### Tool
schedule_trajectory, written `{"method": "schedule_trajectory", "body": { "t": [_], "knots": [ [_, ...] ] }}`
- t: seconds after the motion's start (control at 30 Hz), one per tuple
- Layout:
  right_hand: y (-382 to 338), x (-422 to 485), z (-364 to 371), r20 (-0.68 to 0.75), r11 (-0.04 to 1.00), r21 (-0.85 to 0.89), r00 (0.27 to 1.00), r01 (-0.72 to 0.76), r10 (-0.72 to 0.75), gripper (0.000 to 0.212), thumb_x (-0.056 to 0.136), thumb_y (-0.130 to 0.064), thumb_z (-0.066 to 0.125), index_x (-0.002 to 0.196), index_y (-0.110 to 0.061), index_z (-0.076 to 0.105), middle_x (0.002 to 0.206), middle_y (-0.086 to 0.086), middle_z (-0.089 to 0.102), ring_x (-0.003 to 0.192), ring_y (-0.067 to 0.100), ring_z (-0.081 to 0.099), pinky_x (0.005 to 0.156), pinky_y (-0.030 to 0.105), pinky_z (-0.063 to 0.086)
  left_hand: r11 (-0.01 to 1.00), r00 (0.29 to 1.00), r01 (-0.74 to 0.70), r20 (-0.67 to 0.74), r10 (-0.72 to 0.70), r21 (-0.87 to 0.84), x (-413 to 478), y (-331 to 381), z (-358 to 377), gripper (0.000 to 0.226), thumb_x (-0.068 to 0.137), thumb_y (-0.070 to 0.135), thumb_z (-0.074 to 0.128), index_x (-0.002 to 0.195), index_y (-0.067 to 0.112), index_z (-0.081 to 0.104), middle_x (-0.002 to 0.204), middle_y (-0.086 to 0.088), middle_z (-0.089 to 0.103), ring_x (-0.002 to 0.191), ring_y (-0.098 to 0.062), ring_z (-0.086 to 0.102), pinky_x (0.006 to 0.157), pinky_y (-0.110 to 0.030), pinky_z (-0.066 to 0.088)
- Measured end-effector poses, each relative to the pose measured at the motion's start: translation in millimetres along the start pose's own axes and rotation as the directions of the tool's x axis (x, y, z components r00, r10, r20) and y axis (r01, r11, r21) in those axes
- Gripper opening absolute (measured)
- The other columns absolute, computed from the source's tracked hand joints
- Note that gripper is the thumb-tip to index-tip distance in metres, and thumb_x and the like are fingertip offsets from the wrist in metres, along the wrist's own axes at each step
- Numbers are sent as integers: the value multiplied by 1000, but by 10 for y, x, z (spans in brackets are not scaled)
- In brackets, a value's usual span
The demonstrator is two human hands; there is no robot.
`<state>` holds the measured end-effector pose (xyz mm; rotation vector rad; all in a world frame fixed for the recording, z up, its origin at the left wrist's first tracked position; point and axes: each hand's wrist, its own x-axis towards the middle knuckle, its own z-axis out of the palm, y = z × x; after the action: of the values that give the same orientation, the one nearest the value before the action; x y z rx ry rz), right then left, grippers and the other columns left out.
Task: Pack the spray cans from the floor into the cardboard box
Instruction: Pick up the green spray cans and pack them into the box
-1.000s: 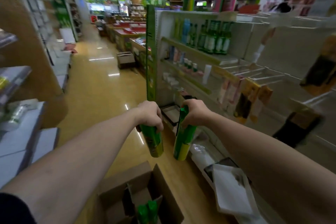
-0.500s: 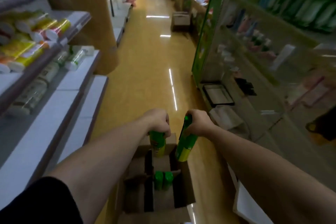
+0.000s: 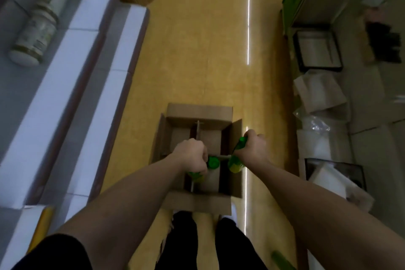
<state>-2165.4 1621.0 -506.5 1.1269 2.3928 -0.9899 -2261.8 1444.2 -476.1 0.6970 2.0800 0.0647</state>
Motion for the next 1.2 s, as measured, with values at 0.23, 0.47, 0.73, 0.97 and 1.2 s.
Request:
{"method": "schedule_trajectory", "body": {
  "t": [0.23,0.47,0.73,0.97,1.2],
  "knots": [
    [463,521,793,-60,997,39,996,-63,66,50,79,-17,80,119,-16,51,115,9,48,98,25,57,84,43,59,996,992,-58,118,50,63,852,-290,606,32,76,33,81,106,28,71,98,6,66,86,-14,60,73,-31,55],
    [804,1120,1587,-52,990,44,990,-131,133,50,80,-20,79,121,-12,51,120,13,47,102,29,56,87,43,55,981,969,-143,220,111,133,1657,-581,1308,31,76,34,72,105,24,72,93,3,68,82,-18,64,74,-38,61],
    [1174,1380,2311,-75,980,100,981,-173,180,57,81,-20,80,130,-16,50,125,10,46,109,29,56,94,44,54,956,946,-238,262,189,169,2161,-861,1983,34,86,25,70,120,22,67,113,1,62,95,-20,61,81,-39,58],
    [1329,1664,2706,-108,984,93,980,-155,164,57,83,-21,79,133,-17,50,130,9,46,114,24,53,97,40,53,950,964,-227,185,189,215,2505,-1076,2231,34,87,24,70,121,23,66,116,1,61,98,-18,60,77,-33,52],
    [1403,1799,3019,-180,942,213,937,-259,298,60,84,-35,79,133,-16,50,132,9,48,117,25,54,98,32,46,921,961,-260,166,219,289,2647,-1161,2479,36,91,26,67,126,22,63,116,-2,58,101,-21,56,81,-34,47]
  ]
}}
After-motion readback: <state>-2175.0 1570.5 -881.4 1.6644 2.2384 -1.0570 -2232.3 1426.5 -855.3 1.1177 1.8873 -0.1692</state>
